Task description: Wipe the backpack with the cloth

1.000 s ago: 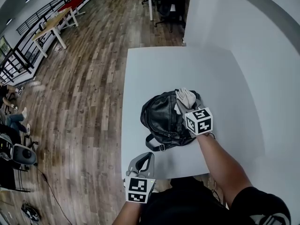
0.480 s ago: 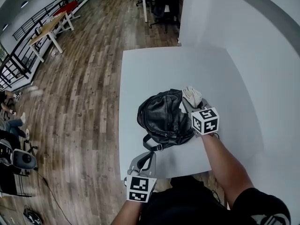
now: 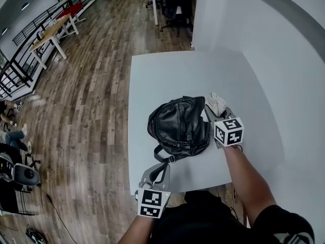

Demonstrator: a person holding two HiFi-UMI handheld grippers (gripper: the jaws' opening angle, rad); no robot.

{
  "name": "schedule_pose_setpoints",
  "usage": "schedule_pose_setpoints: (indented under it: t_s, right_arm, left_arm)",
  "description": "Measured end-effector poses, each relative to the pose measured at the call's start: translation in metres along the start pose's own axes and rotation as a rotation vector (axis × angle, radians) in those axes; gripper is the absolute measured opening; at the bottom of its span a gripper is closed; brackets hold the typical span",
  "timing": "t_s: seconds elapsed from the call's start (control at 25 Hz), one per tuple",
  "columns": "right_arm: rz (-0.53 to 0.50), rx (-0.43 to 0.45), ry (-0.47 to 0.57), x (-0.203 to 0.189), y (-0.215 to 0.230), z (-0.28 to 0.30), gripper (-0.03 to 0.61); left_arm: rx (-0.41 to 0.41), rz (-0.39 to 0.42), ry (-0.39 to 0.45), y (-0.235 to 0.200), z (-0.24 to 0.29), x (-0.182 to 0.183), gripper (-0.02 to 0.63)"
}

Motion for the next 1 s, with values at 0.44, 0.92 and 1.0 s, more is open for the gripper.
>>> schedule_pose_setpoints:
  t_s: [0.44, 0.92, 1.0]
  right_arm:
    - [0.011, -0.058, 0.005, -0.004, 0.017, -0.019, 0.098]
    - [0.001, -0.082, 0.013, -0.002, 0.022, -0.028, 0.098]
    - [-0.005, -0.081, 0.013, -0.001, 0.020, -0.028, 0.098]
  left_arm:
    - [-0.031, 0.018, 0.011, 0.006, 0.002, 0.003, 0.006]
    - [-0.043, 0.023, 0.011, 0.009, 0.001, 0.002, 0.006]
    - [-0.039, 0.021, 0.010, 0.008, 0.000, 0.001, 0.006]
Point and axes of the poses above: the fingertips, and each gripper's own axes: z forward along the fingers, y to its right, x out of its top, the point moved 6 cm from there along -z, backward along the fingers, and after that the axes turned 9 degrees about z, right-handed, at the moved point
